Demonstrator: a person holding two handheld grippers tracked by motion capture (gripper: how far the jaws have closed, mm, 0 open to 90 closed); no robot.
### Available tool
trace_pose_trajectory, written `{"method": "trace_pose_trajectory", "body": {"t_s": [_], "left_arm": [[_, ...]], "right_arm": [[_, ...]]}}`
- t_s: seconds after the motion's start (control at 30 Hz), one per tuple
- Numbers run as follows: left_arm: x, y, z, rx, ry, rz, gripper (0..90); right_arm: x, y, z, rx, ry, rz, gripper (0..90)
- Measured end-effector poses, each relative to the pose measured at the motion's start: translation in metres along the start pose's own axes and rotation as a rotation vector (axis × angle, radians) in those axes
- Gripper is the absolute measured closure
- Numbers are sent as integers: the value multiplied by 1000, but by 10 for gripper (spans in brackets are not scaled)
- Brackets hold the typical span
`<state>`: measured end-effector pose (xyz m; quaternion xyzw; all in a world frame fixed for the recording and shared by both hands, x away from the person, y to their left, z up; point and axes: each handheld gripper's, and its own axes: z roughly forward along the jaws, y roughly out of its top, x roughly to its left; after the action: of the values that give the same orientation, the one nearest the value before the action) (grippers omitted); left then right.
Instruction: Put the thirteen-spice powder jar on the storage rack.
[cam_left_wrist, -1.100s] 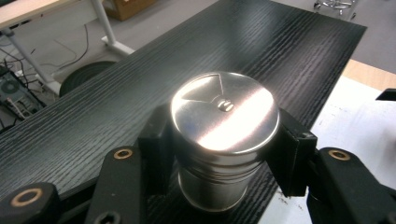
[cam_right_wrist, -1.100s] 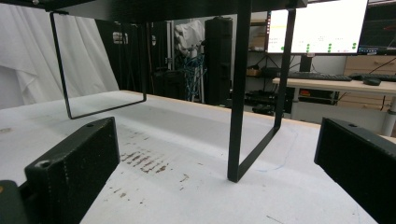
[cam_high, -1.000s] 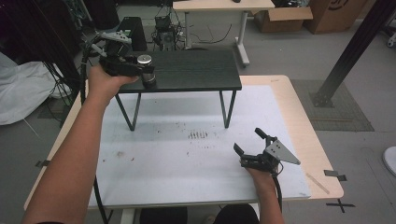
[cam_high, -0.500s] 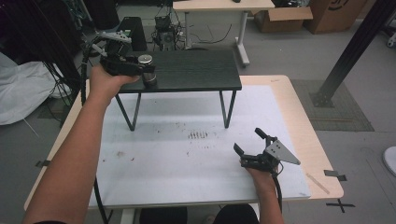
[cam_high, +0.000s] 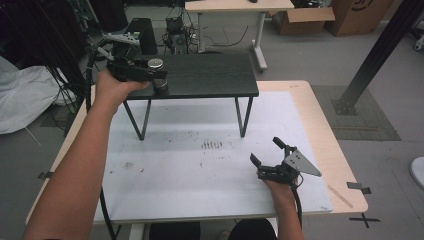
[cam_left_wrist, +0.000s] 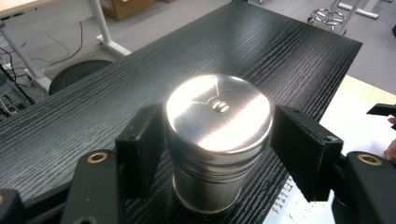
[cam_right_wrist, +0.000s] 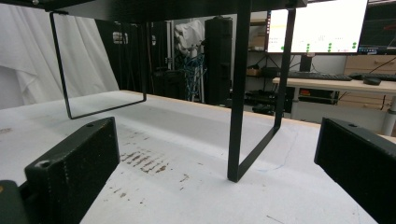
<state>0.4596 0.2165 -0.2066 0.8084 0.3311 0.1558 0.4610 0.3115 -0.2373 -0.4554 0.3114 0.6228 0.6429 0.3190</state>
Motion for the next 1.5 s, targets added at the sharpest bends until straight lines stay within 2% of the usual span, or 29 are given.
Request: {"method": "trace_pose_trajectory", "body": {"t_s": [0.2,0.33,0.4,0.7,0.8,0.87,0.93,1.0,1.23,1.3,1.4,1.5], "left_arm": [[-3,1,-6,-24,-4,-8,315],[-4,1,-11,-39,-8,-28,301],[-4,2,-14,-40,7,-40,268],[-8,1,-32,-87,26,-36,230],[-9,-1,-39,-114,10,-53,206],[-10,-3,-44,-149,10,-57,192],[-10,-8,-50,-188,-8,-68,187],[-10,-12,-53,-207,-9,-69,176],[-11,-28,-65,-245,-1,-74,137],[-12,-33,-67,-256,8,-64,121],[-14,-39,-71,-272,-7,-72,102],[-19,-43,-74,-277,3,-55,70]], "right_arm": [[0,0,0,-2,0,-3,0],[0,0,0,-2,0,-4,0],[0,0,0,-3,1,-5,0],[1,0,0,-5,1,-8,0],[1,0,0,-5,1,-8,0],[1,0,0,-3,1,-8,0],[1,0,0,-3,1,-8,0],[1,0,0,-3,1,-9,0],[1,0,0,1,1,-9,0],[1,0,0,0,1,-9,0],[1,0,0,-4,1,-10,0],[1,0,-1,-6,1,-8,0]]}}
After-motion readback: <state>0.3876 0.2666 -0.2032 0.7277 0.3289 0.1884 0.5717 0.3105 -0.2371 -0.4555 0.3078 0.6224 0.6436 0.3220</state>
